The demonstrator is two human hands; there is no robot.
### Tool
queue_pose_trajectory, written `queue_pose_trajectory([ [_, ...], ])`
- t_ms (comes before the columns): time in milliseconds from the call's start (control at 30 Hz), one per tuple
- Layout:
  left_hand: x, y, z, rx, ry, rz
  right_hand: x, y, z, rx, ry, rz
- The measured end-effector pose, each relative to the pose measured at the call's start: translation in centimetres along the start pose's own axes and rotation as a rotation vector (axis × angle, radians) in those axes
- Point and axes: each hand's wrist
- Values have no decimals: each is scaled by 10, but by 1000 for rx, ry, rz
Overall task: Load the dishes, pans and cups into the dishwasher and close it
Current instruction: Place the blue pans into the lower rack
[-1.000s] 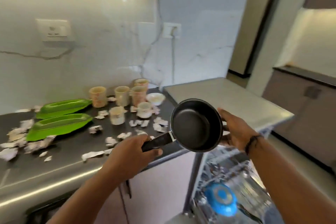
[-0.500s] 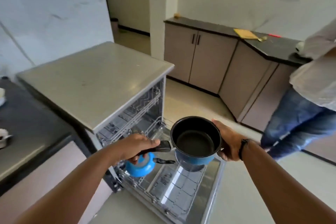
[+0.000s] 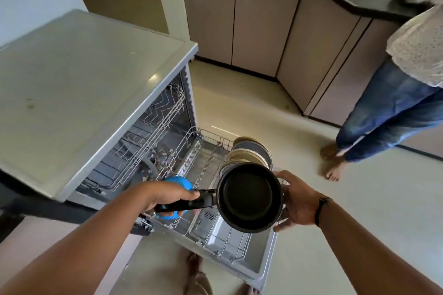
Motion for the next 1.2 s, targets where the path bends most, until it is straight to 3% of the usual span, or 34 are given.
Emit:
queue_pose_trajectory([
  [167,52,-33,12,99,145,-18,41,25,11,33,-44,-73],
  [367,134,-42,60,82,121,-18,96,42,-3,-32,-75,-73],
  [500,187,-38,87,102,118,-13,147,24,-31,-172,-109,-160],
  [667,258,-25,113,176,125,-62,210,8,-60,-359,-206,-96],
  [967,347,25,143,565,181,-154,300,-22,-102,-1159,-440,-78],
  [1200,387,37,139,840,211,-184,332,-33,-122,-1567,-432,-132],
])
Point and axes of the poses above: each hand's wrist, its own x-axis towards the middle knuckle, its own y-axis out of the palm, z = x × y, and after that the axes turned 2 degrees about z, right-handed
